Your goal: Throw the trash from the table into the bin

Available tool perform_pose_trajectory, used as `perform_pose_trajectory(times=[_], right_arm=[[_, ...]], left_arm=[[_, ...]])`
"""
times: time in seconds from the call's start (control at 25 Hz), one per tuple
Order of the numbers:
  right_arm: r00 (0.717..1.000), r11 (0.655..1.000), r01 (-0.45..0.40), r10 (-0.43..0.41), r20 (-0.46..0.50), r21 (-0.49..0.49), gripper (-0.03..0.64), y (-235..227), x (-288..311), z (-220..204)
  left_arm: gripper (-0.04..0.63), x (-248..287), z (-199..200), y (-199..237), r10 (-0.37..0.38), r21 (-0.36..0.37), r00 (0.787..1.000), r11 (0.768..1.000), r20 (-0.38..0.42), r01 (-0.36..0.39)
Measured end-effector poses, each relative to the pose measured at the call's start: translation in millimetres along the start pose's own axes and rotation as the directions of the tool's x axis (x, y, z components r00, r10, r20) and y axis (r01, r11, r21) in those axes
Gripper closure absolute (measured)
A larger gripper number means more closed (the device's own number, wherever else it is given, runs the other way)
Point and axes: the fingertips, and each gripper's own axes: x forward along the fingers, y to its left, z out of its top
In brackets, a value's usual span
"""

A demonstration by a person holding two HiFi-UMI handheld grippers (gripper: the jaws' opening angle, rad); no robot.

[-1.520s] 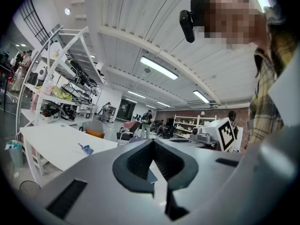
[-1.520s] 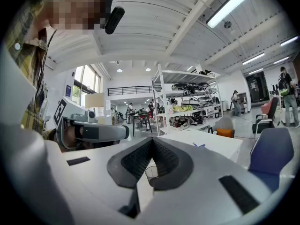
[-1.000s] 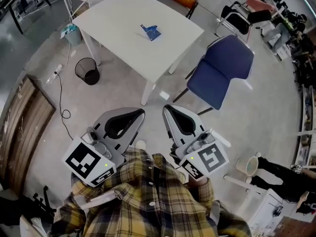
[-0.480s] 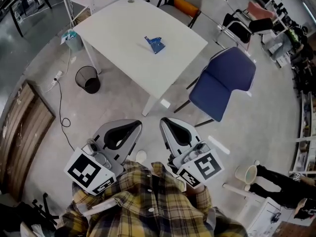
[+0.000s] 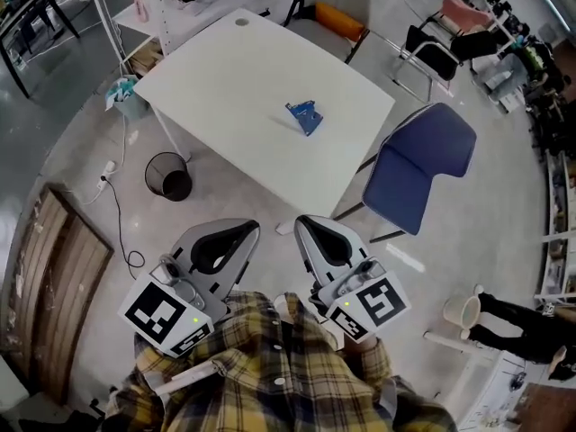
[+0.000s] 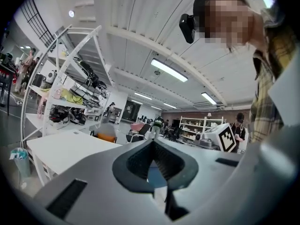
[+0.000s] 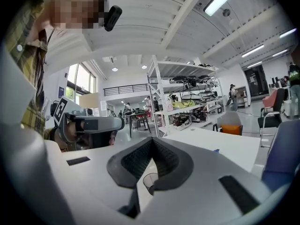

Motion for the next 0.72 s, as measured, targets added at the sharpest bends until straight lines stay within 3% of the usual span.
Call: perform_pose_trajectory(times=[0.36,0.72], right_arm=[[0.987,0.986,0.162,-0.161,-0.029,0.043,0.618,-9.5,81.8,-2.3],[0.965,0.965,0.251,-0.244,-0.098,0.069,0.618,-35.5,106.6,-15.7]], left_arm=[[0.597,-19.7,9.5,92.4,-0.097,-0.038,0.994,0.995,-0.045,0.095],[0.597,-3.7,-3.9,128.0,-0.159,-0.118,0.984,0.982,-0.078,0.149]])
